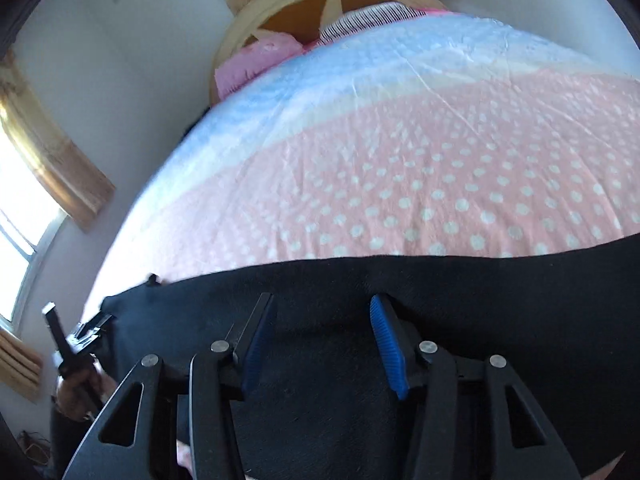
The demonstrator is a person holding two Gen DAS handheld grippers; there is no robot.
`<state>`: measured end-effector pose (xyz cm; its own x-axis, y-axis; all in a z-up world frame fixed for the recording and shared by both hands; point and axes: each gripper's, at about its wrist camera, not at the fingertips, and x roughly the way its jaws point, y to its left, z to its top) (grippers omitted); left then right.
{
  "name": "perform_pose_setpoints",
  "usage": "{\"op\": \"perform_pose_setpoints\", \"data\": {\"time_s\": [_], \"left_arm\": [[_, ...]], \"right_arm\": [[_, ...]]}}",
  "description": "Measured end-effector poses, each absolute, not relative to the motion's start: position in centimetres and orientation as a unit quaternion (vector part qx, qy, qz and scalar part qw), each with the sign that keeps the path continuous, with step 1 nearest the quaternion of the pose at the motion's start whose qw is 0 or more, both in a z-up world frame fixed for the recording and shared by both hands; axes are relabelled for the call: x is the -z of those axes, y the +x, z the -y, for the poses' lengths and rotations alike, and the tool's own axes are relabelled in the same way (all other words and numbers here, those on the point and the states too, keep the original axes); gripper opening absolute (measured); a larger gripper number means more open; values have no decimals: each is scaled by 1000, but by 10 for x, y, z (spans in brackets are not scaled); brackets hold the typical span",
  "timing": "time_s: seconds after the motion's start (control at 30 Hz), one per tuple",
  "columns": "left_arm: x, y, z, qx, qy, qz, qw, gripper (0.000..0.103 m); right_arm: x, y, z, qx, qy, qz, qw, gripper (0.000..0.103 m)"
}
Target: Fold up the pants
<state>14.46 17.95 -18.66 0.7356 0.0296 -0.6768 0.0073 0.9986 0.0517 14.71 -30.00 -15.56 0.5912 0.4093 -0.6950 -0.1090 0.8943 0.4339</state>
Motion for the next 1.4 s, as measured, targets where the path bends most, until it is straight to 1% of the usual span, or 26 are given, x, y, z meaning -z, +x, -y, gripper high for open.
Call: {"op": "perform_pose_setpoints", "data": {"time_s": [0.1,0.23,0.3,0.37,0.43,0.5,0.57,0.63,0.83,0.87,0.9,0.97,1.03,1.1,1.17,1.23,1.3,1.37,1.4], "left_arm": [[187,138,-185,-3,25,-363,931,84],[188,145,-182,-4,26,-362,932,84],[187,145,-181,-4,26,-362,932,84],[188,145,-180,-4,26,-362,932,85],[187,143,-180,-4,27,-362,932,85],[188,144,-180,-4,28,-362,932,86],[188,144,-179,-4,28,-362,932,86],[188,145,-179,-5,29,-362,932,86],[188,146,-180,-4,32,-365,930,87],[188,146,-179,-5,32,-365,930,87],[188,146,-179,-5,32,-365,931,87],[188,145,-179,-5,32,-364,931,87],[188,145,-180,-4,31,-363,931,87],[188,146,-180,-3,31,-363,931,87],[188,146,-180,-3,31,-363,931,87],[188,146,-181,-3,31,-363,931,87],[188,146,-181,-2,31,-362,932,87],[188,146,-181,-2,31,-362,932,87],[188,146,-181,-2,31,-362,932,88]], "right_arm": [[138,129,320,-123,172,-405,890,50],[116,100,394,-39,192,-383,903,50],[108,80,442,34,189,-388,901,50],[105,60,480,104,150,-412,893,50],[110,43,504,135,127,-443,877,49],[120,29,521,138,130,-465,865,44],[131,20,527,135,128,-481,857,43],[139,20,527,126,125,-485,856,41],[162,30,525,84,137,-499,851,40],[165,33,520,77,130,-506,849,35],[170,36,516,76,117,-515,846,18],[171,37,507,99,78,-521,844,9],[165,36,506,128,54,-507,850,0],[157,37,516,184,27,-496,848,0],[163,39,529,172,52,-515,838,0],[167,37,537,180,58,-517,835,0],[159,28,551,172,119,-492,845,1],[150,18,562,155,184,-461,854,11],[145,15,564,142,206,-447,859,32]]}}
